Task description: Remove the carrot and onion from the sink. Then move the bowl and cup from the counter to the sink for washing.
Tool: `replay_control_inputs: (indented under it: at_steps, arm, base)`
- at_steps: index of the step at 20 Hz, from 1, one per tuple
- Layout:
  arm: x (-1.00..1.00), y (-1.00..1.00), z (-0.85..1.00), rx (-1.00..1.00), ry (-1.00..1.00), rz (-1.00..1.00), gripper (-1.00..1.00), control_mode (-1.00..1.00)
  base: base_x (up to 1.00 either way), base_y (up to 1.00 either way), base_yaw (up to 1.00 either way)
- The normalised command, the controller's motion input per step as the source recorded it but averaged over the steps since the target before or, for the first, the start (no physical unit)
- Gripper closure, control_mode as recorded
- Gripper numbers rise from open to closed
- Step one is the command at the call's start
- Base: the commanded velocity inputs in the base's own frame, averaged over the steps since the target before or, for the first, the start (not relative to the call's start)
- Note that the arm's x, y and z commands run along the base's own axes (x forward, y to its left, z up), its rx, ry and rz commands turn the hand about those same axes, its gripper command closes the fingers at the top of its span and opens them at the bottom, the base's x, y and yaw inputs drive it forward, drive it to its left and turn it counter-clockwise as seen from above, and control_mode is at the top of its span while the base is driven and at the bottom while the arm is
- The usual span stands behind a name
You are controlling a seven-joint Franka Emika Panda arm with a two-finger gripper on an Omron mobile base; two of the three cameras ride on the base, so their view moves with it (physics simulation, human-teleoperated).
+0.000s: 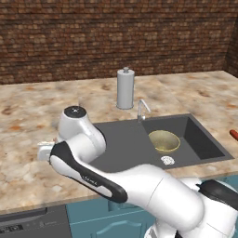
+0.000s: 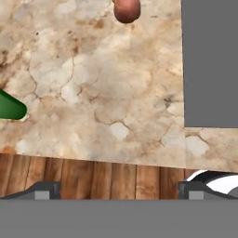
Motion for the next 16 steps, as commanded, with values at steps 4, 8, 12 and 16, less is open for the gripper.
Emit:
replay_control_inputs:
  at_steps: [4,8,12,16]
  arm:
    - [0.01,0.41,0.02,0.00,0.03,0.07,-1.00,-1.00]
    - [0.00,0.42,0.02,0.00,0.05,0.11,-1.00,-1.00]
    - [0.07,0.41,0.00,0.00,0.08,0.12,-1.00,-1.00]
    - [0.03,0.41,0.00,0.00,0.01,0.14,-1.00,-1.00]
  base:
    - [0.00,0.00,0.00]
    - [0.00,0.00,0.00]
    - [0.00,0.00,0.00]
    - [0.00,0.00,0.00]
